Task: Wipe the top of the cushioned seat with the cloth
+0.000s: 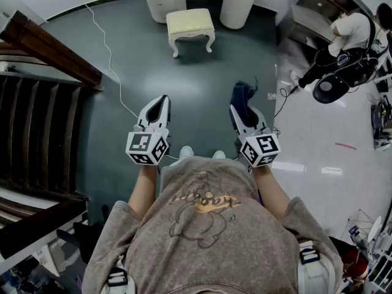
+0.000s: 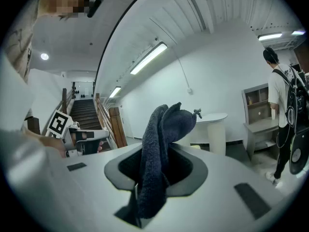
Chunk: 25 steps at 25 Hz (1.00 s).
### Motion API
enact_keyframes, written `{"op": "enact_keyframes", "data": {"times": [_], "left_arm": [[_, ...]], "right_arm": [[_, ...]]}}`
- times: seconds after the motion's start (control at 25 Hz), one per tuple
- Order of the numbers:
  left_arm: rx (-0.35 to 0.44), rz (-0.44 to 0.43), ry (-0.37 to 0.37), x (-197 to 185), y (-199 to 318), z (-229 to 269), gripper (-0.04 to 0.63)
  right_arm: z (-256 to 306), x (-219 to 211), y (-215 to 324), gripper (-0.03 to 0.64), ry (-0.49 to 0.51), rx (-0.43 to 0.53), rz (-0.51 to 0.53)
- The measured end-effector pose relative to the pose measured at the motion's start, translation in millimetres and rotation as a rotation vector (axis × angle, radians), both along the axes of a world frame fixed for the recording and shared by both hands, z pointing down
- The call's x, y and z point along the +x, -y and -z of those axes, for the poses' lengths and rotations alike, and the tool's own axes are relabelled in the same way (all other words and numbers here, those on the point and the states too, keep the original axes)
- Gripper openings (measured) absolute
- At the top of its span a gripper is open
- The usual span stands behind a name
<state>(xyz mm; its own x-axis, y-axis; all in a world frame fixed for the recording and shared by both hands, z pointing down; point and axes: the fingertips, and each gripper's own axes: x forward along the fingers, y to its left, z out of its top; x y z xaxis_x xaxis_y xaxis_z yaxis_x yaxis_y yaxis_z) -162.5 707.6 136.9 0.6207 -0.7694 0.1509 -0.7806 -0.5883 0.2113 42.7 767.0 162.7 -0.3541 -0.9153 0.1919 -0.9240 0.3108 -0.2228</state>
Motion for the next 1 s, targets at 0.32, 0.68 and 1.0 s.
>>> {"op": "enact_keyframes", "data": {"times": [0.32, 0.68, 1.0], "left_arm": [[0.013, -0.071, -0.005, -19, 22, -3, 0.009], [0.017, -0.114, 0.005, -30, 61, -8, 0.009], [-0.009, -0.113, 0.015, -6, 128, -22, 0.009]], "right_arm": [[-3, -25, 20, 0.118, 0.005, 0.016, -0.028], [-16, -31, 52, 0.118, 0.030, 0.004, -0.079], [-29, -16, 129, 0.118, 0.044, 0.002, -0.063]]}}
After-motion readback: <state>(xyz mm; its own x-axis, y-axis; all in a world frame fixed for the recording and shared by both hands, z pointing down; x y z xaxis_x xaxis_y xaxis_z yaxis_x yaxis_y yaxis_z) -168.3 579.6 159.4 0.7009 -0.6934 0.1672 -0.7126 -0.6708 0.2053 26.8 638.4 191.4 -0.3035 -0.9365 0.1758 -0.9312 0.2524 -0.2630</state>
